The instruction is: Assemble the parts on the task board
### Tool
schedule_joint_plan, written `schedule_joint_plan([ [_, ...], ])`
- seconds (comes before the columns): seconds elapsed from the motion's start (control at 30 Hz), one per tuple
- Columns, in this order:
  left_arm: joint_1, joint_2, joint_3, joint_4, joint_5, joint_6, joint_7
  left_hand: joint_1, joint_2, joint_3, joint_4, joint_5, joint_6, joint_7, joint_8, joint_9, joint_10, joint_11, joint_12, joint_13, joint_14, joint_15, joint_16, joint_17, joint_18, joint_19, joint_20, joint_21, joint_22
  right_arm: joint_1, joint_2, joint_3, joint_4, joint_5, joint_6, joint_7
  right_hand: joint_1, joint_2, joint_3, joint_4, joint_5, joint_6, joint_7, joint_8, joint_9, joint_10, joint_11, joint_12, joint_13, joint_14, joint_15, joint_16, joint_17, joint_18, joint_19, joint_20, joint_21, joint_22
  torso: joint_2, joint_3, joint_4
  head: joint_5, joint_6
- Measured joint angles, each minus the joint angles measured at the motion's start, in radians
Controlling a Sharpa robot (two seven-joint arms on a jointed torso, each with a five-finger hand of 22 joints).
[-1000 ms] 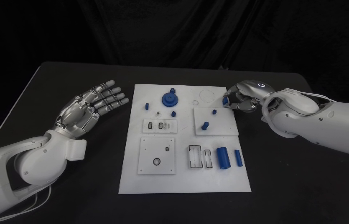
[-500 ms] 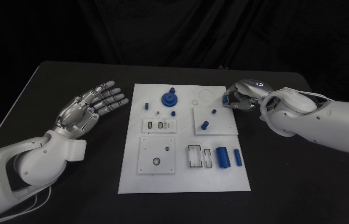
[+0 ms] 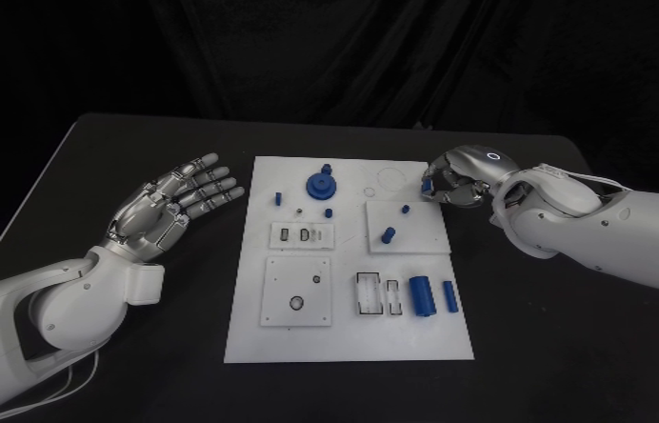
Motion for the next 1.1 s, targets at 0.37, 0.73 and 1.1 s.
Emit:
schedule_joint_plan([
  [0.37, -0.003, 0.0, 0.0, 0.002, 0.0, 0.001, 0.0, 0.0, 0.0, 0.0, 0.0, 0.0, 0.0, 0.0, 0.0, 0.0, 0.0, 0.0, 0.0, 0.0, 0.0, 0.0, 0.0, 0.0, 0.0, 0.0, 0.0, 0.0, 0.0, 0.045, 0.019, 0.006, 0.149, -0.007, -0.066, 0.014, 0.01, -0.004, 0.0, 0.0, 0.036, 0.001, 0.0, 0.01, 0.0, 0.004, 0.004, 0.0, 0.0, 0.0, 0.0, 0.005, 0.0, 0.0, 0.0, 0.0, 0.004, 0.0, 0.0, 0.0001, -0.0003, 0.009, -0.014],
  [0.73, -0.004, 0.001, 0.0, 0.006, 0.0, 0.001, 0.0, 0.0, 0.0, 0.0, 0.0, 0.0, 0.0, 0.0, 0.004, 0.0, 0.0, 0.0, 0.0, 0.0, 0.0, 0.0, 0.0, 0.0, 0.0, 0.0, 0.0, 0.0, 0.0, 0.054, 0.149, 0.006, 0.194, -0.02, -0.011, 0.031, 0.014, -0.002, 0.008, -0.011, 0.059, 0.0, 0.0, 0.011, 0.0, 0.003, 0.004, 0.0, 0.0, 0.0, 0.0, 0.005, 0.0, 0.0, 0.0, 0.0, 0.004, 0.0, 0.001, 0.0008, -0.0004, 0.004, -0.019],
  [1.1, -0.005, 0.0, 0.0, 0.009, 0.0, 0.0, 0.0, 0.0, 0.0, 0.0, 0.0, 0.0, 0.0, 0.0, 0.004, 0.001, 0.0, 0.0, 0.0, 0.0, 0.0, 0.0, 0.004, 0.0, 0.0, 0.0, 0.0, 0.0, 0.0, 0.038, 0.229, 0.006, 0.163, -0.041, 0.056, 0.039, 0.016, -0.002, 0.007, -0.013, 0.059, -0.001, -0.002, 0.011, 0.0, 0.003, 0.004, 0.0, 0.0, 0.0, 0.0, 0.005, 0.0, 0.0, 0.0, 0.0, 0.004, 0.0, 0.0, -0.0003, 0.0001, 0.012, -0.023],
])
